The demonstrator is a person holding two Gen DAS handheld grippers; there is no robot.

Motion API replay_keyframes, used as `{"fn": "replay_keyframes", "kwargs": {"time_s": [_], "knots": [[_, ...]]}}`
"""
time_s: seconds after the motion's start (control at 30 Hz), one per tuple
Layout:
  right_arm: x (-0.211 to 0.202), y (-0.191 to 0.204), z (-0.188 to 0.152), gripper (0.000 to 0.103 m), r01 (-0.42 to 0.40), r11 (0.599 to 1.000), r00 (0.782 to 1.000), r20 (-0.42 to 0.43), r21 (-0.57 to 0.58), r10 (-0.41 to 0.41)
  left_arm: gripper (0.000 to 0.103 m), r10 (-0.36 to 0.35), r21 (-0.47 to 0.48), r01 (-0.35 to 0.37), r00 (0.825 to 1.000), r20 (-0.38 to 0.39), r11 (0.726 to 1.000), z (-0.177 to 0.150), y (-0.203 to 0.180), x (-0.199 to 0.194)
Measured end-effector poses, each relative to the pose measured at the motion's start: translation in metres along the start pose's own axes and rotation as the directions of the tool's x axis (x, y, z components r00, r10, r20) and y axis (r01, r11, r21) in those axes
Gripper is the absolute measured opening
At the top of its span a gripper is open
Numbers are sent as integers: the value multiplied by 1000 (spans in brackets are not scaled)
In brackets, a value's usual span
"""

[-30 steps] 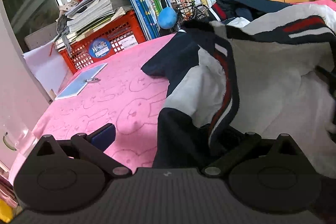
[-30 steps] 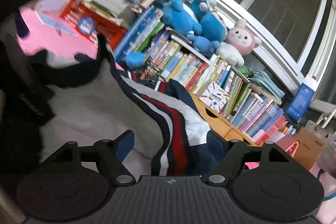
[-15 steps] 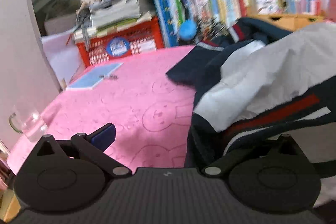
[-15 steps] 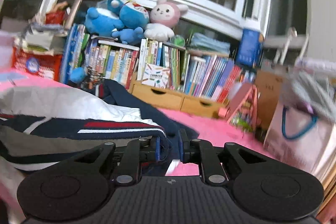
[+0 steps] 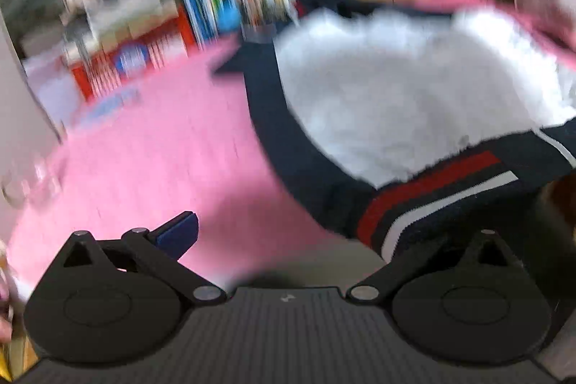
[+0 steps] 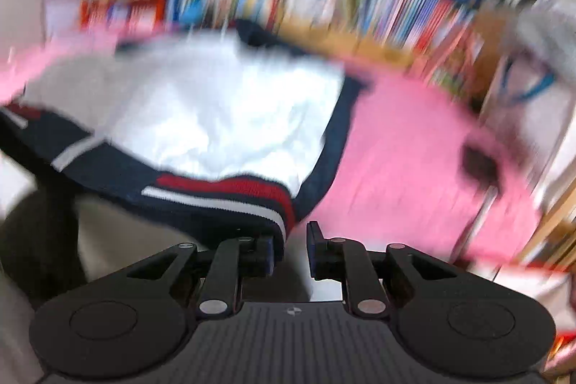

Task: Fold clothes

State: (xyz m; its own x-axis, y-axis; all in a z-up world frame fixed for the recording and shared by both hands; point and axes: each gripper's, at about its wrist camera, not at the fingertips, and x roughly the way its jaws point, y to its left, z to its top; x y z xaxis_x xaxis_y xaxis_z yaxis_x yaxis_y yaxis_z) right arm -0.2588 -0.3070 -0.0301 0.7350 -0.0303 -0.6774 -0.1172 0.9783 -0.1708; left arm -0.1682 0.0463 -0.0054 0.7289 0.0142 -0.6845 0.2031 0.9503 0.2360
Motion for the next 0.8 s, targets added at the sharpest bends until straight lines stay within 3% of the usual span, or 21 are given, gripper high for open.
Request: {"fn": "replay_keyframes", "kwargs": {"time_s": [0.07, 0.1, 0.13, 0.17, 0.27, 0.33, 0.4, 0.5, 0.57, 0.63, 0.73, 0.8], "knots": [[22, 6, -16, 36, -51, 998, 991, -129, -27, 47, 103, -24, 7, 25, 995, -98, 1000, -16, -7, 16], [31, 8, -21, 52, -74, 996, 981, -182, -40, 65, 103, -35, 12, 37, 989, -143, 999, -24, -10, 23], [34, 7, -25, 64, -85, 995, 976, -205, -55, 72, 103, -41, 28, 47, 982, -184, 998, -29, -12, 27], [35, 6, -28, 67, -97, 993, 972, -220, -69, 80, 103, -36, 48, 47, 978, -203, 998, -32, -13, 28], [11, -18, -14, 78, -133, 990, 985, -120, -48, 126, 103, -10, 116, 33, 981, -194, 993, -35, -5, 18], [-8, -37, 5, 93, -160, 987, 987, 22, 5, 160, 103, -26, 112, 41, 991, -131, 993, -24, 13, 1], [-17, -48, 28, 100, -181, 982, 970, 174, 46, 171, 103, -59, 61, 61, 998, -35, 996, -4, 31, -12], [2, -47, 67, 101, -133, 991, 954, 275, 15, 123, 103, -75, 4, 75, 993, 94, 997, 33, 48, -17], [27, -33, 95, 101, -76, 997, 949, 303, -28, 81, 103, -21, 21, 19, 991, 130, 1000, 57, 45, -5], [57, -20, 124, 103, -9, 997, 943, 332, -75, 33, 103, 76, 33, -82, 986, 150, 996, 85, 37, 19], [109, -16, 172, 103, 74, 989, 936, 352, -126, -25, 103, 170, -11, -170, 979, 116, 985, 121, 41, 64], [145, -10, 207, 103, 108, 981, 932, 359, -161, -44, 103, 182, -59, -178, 980, 75, 982, 147, 49, 100]]}}
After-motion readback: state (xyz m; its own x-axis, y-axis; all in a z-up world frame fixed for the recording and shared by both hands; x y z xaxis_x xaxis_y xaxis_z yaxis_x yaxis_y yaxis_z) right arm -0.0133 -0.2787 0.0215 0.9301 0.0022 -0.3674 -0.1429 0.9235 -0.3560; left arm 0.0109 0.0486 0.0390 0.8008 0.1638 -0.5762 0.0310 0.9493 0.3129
